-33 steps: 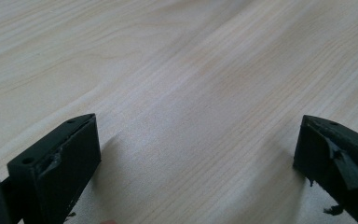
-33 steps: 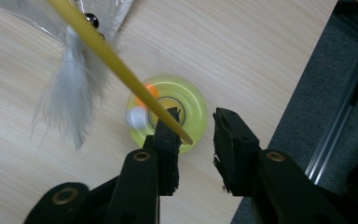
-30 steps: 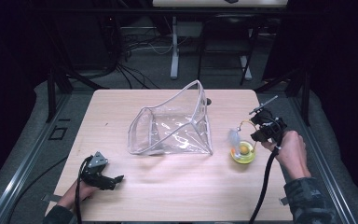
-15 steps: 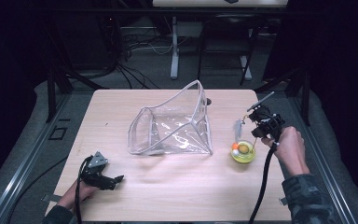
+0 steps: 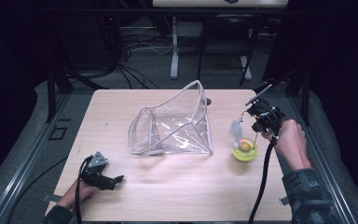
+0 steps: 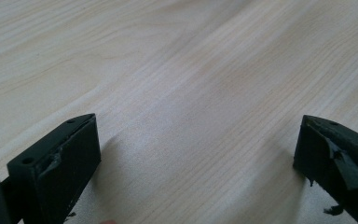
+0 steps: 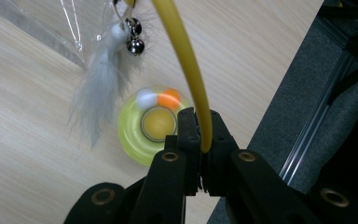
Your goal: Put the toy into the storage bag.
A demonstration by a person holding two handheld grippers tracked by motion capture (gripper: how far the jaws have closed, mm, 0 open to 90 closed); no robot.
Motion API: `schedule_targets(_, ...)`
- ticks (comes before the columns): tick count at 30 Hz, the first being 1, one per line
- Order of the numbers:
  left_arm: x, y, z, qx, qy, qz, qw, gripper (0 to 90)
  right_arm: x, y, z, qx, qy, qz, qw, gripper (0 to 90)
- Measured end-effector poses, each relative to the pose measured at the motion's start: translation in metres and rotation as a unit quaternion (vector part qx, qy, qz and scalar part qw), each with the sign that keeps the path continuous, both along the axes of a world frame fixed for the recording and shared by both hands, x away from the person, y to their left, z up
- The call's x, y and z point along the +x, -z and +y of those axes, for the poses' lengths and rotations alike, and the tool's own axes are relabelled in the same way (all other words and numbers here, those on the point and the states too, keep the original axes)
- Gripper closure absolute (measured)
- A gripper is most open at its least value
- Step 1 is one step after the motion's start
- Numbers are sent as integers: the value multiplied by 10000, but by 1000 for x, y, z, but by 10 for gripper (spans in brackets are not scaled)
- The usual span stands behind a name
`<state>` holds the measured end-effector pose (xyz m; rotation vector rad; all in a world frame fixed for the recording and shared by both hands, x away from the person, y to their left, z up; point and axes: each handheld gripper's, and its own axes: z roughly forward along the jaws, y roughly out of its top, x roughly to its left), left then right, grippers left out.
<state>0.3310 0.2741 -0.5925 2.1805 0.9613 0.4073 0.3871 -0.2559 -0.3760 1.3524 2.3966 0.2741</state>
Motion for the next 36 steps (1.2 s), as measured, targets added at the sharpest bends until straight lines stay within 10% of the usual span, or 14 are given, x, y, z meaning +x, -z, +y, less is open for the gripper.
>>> schedule_targets(36,0,0,0,-9,8,14,10000,2,24,-30,32,80,-279,78,9995,878)
